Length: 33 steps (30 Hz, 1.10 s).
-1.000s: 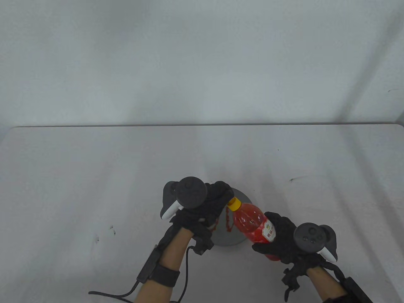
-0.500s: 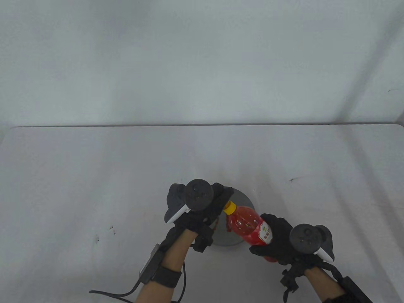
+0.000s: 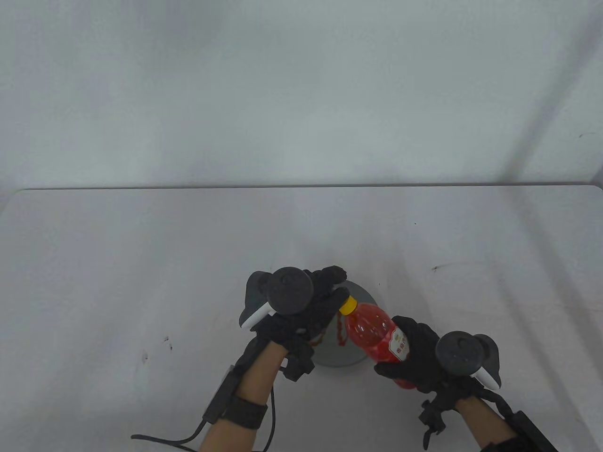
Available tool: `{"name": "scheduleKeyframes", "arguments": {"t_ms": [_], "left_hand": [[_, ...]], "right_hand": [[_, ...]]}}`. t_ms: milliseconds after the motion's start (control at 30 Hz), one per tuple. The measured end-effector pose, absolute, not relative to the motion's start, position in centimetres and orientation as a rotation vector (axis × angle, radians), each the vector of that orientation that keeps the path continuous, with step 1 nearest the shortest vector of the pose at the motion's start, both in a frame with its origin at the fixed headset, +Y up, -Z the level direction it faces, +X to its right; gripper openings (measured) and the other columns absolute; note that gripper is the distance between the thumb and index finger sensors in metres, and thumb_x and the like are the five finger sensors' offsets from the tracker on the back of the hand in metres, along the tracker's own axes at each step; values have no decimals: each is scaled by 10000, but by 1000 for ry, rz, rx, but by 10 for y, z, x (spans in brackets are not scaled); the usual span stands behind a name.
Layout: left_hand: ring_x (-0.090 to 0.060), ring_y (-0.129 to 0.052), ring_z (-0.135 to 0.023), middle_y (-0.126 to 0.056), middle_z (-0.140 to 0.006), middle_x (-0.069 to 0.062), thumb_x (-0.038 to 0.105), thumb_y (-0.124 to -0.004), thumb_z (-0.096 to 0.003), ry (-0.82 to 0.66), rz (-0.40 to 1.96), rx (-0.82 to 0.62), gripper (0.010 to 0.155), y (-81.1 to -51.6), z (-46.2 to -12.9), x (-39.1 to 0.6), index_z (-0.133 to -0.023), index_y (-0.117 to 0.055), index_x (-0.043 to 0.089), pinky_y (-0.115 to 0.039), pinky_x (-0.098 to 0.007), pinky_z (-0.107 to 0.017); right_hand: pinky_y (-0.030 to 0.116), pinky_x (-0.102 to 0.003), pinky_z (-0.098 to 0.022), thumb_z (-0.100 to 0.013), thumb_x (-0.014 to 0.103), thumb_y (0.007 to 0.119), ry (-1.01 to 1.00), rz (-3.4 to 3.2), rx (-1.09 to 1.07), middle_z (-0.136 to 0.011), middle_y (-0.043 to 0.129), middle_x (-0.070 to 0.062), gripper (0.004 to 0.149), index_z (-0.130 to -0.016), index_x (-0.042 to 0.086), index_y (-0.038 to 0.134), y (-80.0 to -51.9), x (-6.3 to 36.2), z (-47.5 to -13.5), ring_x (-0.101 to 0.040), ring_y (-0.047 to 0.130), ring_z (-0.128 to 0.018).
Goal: Squeeze ketchup bottle to draw patterns on plate
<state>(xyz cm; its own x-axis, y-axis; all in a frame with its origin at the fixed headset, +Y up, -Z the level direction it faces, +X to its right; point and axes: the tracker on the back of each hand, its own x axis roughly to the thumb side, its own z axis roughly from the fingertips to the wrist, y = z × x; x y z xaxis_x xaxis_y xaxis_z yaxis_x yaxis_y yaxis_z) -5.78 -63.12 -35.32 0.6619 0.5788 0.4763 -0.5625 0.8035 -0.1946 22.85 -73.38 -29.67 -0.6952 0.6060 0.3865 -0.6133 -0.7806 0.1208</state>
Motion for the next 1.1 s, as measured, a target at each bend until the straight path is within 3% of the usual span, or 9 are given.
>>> {"name": "scheduleKeyframes", "arguments": {"t_ms": [67,133,233,333,567,733,900,1000,1100], "left_hand": [[-281,-886,-709,-890,-763,-68,566,-572,-587,-514,676,-23,653,-631,-353,-57,-1032,-639,93,-722,-576,-574],[-247,-945,-565,-937,-565,-19,543,-551,-593,-464,690,-9,585,-632,-352,-57,-901,-773,97,-770,-561,-500],[-214,-961,-455,-929,-432,24,537,-556,-594,-420,587,-8,547,-632,-351,-53,-803,-832,112,-803,-539,-442],[-212,-952,-484,-926,-476,17,468,-589,-601,-466,580,-7,485,-631,-350,-51,-847,-795,104,-800,-539,-459],[-281,-854,-765,-875,-769,-50,363,-608,-603,-653,579,-11,444,-624,-351,-52,-1000,-641,167,-695,-594,-634],[-311,-832,-820,-832,-874,-83,459,-604,-608,-589,595,-35,600,-622,-351,-57,-1093,-526,113,-684,-589,-631],[-260,-947,-602,-944,-605,-34,597,-547,-582,-387,540,10,635,-618,-348,-66,-919,-764,105,-768,-555,-511],[-221,-977,-425,-948,-383,14,572,-576,-588,-344,521,-3,561,-619,-348,-64,-737,-883,126,-811,-535,-424],[-204,-976,-351,-929,-301,38,543,-601,-591,-335,450,-18,503,-620,-349,-62,-638,-907,147,-830,-526,-389]], "right_hand": [[648,-685,-654,-400,640,986,-31,2411,546,-997,790,-231,930,-1048,98,596,-733,228,-297,-437,778,-814],[647,-686,-653,-400,639,987,-39,2415,547,-997,791,-230,929,-1047,98,598,-733,228,-297,-436,779,-814],[647,-684,-655,-398,637,990,-53,2438,567,-996,791,-230,928,-1047,100,601,-731,227,-295,-437,778,-814],[646,-686,-654,-397,636,991,-46,2442,568,-996,791,-230,930,-1047,100,599,-731,226,-295,-437,778,-813],[648,-683,-654,-401,638,986,-46,2410,553,-996,790,-231,927,-1047,98,598,-731,229,-296,-436,779,-813],[647,-685,-653,-402,638,986,-43,2398,524,-995,791,-232,927,-1047,97,598,-733,232,-298,-438,778,-812],[647,-684,-654,-401,638,986,-42,2415,538,-996,790,-232,928,-1047,98,597,-734,230,-297,-437,777,-813],[646,-685,-654,-401,638,987,-33,2422,560,-997,789,-231,927,-1047,100,597,-735,227,-296,-436,777,-814],[647,-685,-653,-398,637,988,-29,2438,568,-996,791,-230,927,-1046,99,600,-735,226,-296,-437,778,-813]]}}
